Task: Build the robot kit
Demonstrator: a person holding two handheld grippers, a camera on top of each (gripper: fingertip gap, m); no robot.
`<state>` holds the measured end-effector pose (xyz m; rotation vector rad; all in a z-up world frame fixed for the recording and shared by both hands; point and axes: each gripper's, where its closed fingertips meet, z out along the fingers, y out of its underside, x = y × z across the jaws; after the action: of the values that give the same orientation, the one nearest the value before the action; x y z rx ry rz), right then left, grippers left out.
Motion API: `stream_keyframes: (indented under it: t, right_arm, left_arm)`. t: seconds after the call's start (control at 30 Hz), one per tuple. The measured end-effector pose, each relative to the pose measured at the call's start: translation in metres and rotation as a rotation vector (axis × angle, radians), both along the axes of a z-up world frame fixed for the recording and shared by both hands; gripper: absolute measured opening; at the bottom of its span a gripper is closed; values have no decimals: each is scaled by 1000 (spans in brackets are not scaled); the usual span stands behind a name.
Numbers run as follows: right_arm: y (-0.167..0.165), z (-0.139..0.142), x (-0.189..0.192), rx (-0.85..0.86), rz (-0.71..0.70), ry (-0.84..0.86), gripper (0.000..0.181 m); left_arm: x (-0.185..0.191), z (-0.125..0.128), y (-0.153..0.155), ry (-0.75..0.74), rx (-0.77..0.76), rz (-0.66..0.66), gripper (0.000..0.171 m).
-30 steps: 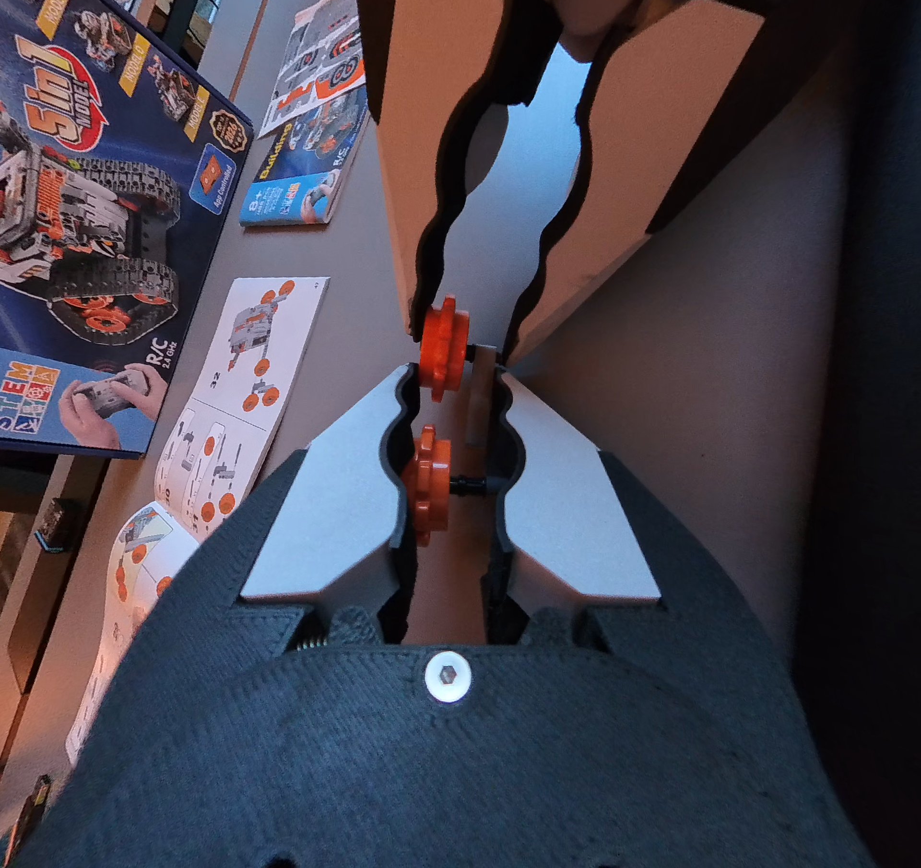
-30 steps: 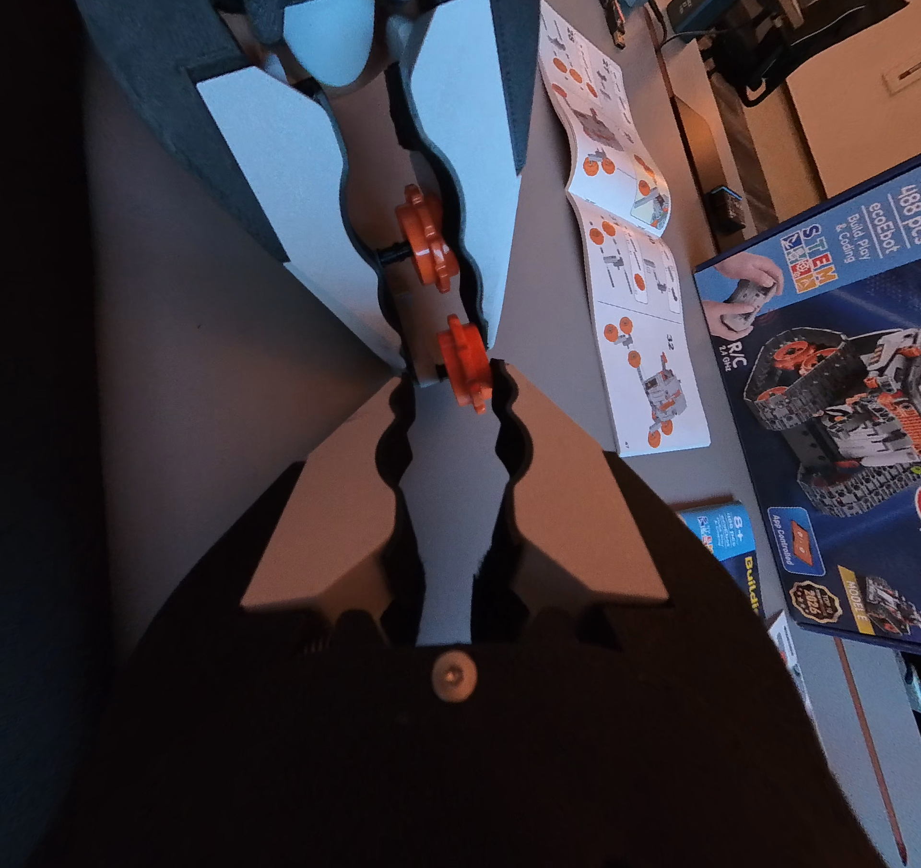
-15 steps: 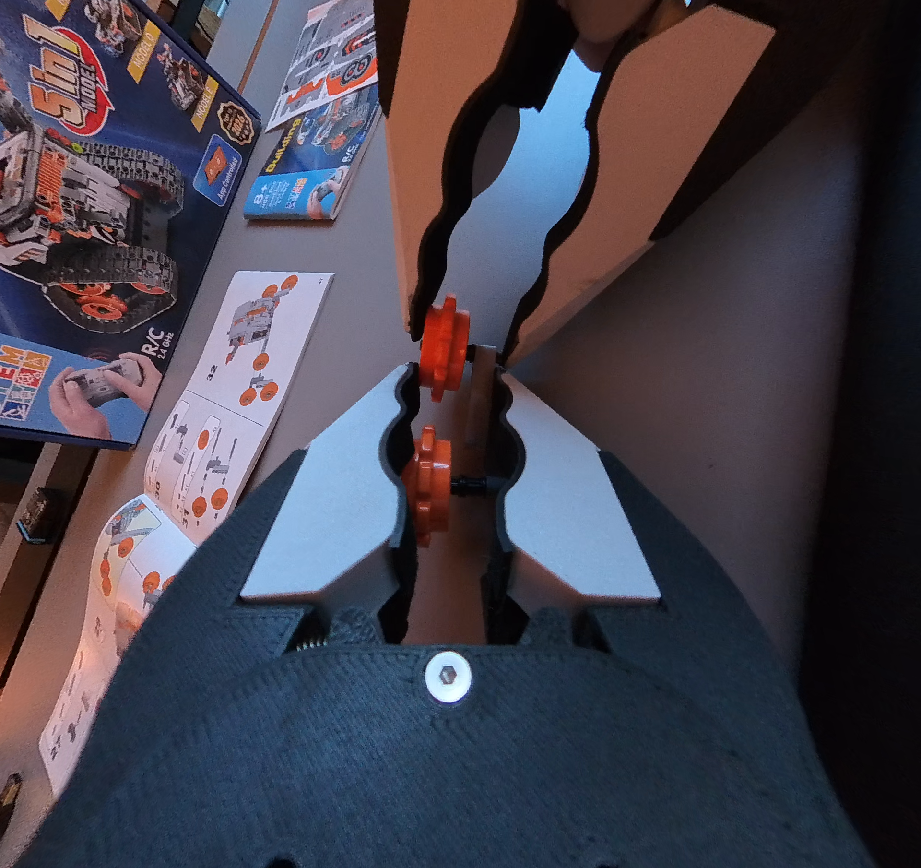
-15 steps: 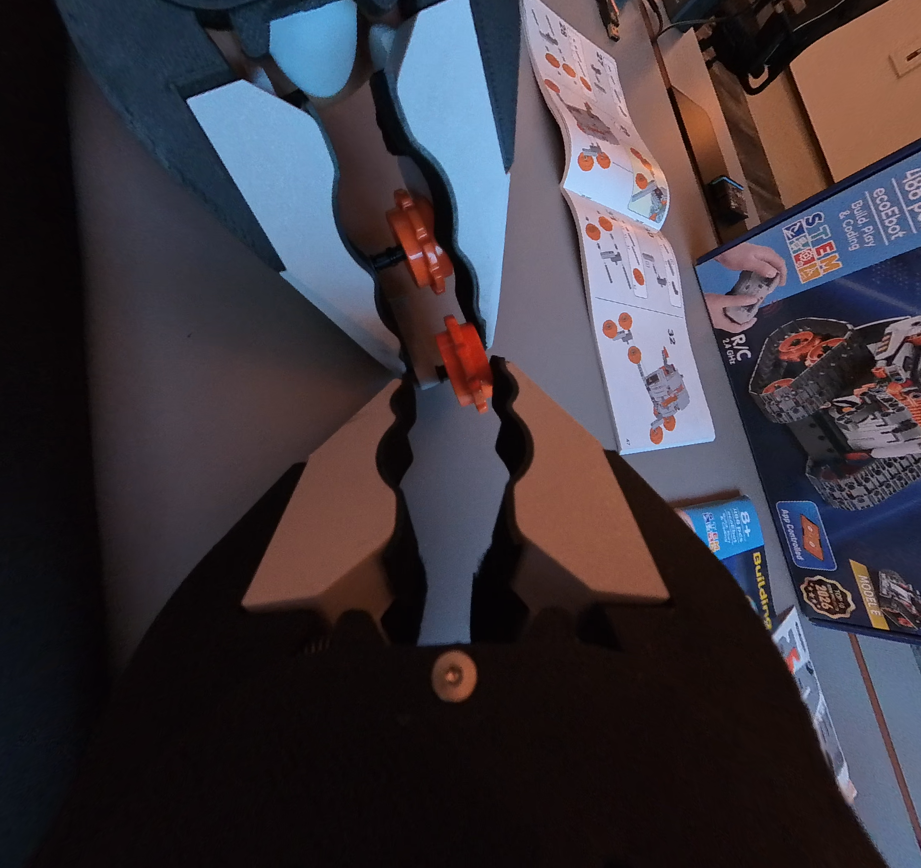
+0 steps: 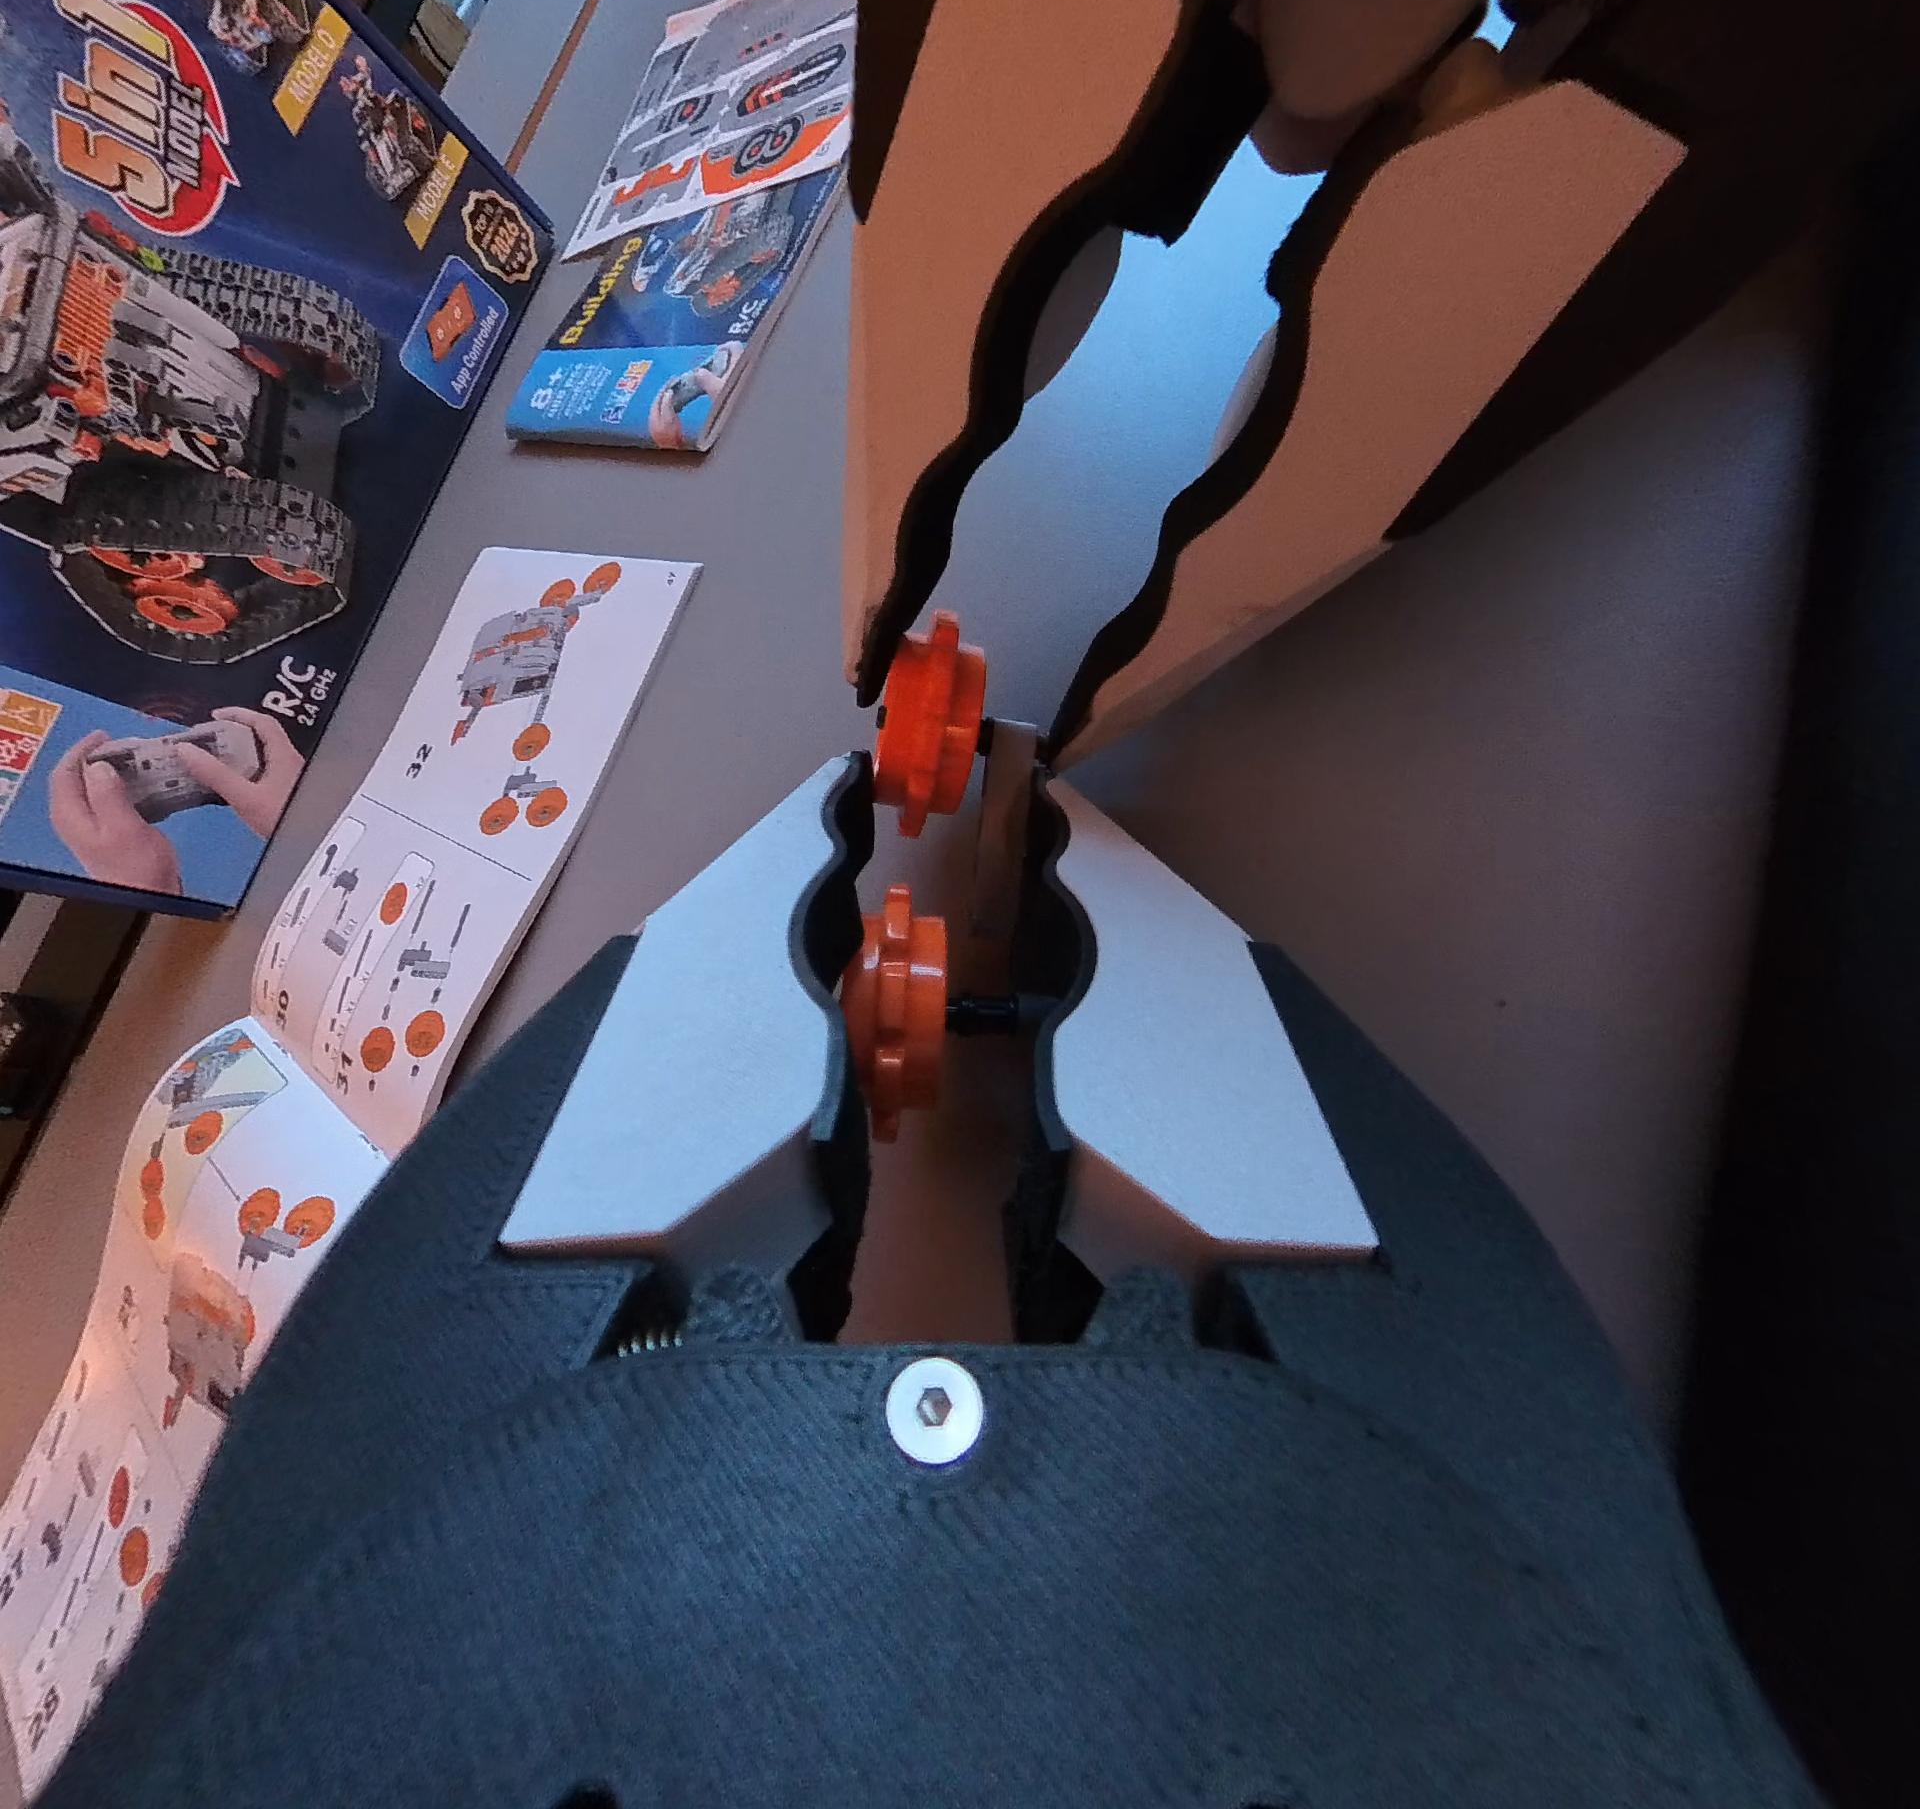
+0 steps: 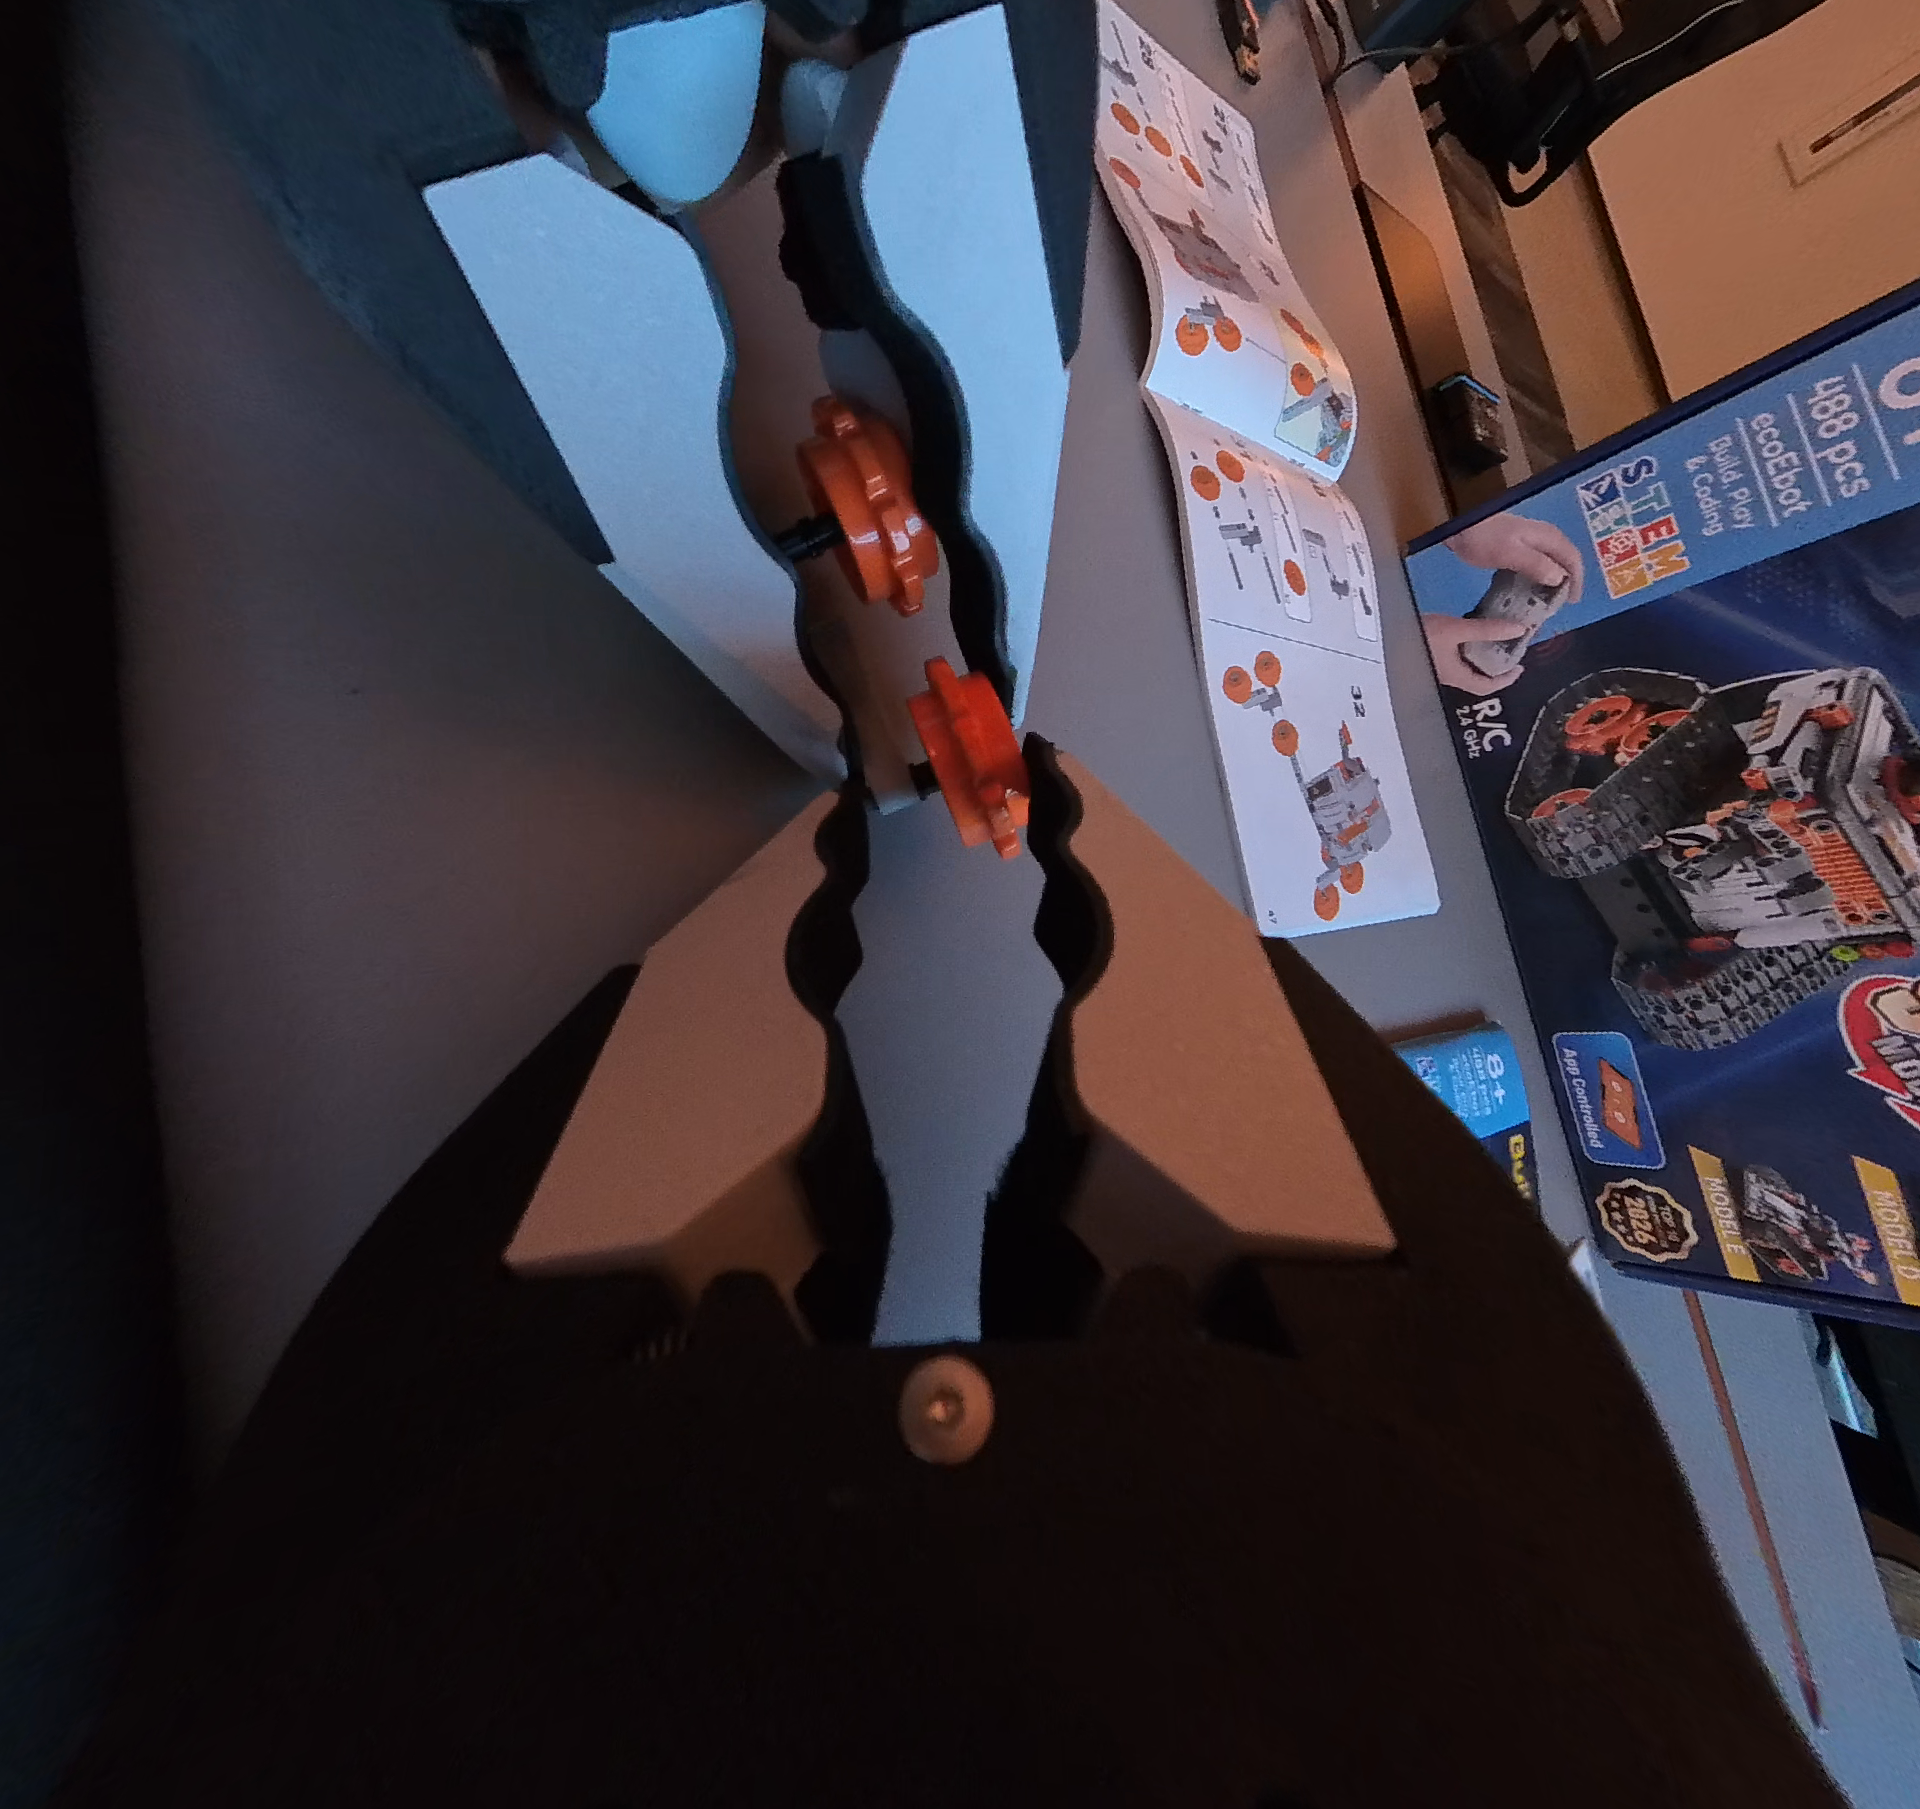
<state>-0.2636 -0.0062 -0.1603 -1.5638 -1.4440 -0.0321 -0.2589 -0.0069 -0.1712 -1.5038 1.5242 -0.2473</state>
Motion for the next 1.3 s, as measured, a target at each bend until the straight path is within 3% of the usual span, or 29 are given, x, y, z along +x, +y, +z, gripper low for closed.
stream_keyframes:
  t: [0.5, 0.63, 0.7, 1.0, 1.13, 1.3]
  right_arm:
    - [3, 0, 0, 12, -21, -12, 31]
    - [6, -2, 0, -43, 3, 11, 33]
    - [4, -3, -1, -4, 46, -1, 33]
    - [-17, -6, -6, -143, 161, 132, 34]
    - [-25, 5, -5, -252, 210, 260, 15]
    - [-35, 5, -7, -302, 266, 269, 32]
  left_arm:
    - [0, 1, 4, 1, 8, 15, 28]
    - [0, 1, 7, 42, 69, -9, 27]
    - [-2, -1, 5, 46, 24, -21, 27]
    - [-8, -3, -23, -37, -364, -136, 27]
    - [-7, 1, -37, -66, -446, -232, 27]
    - [-7, -4, -38, -30, -415, -241, 28]
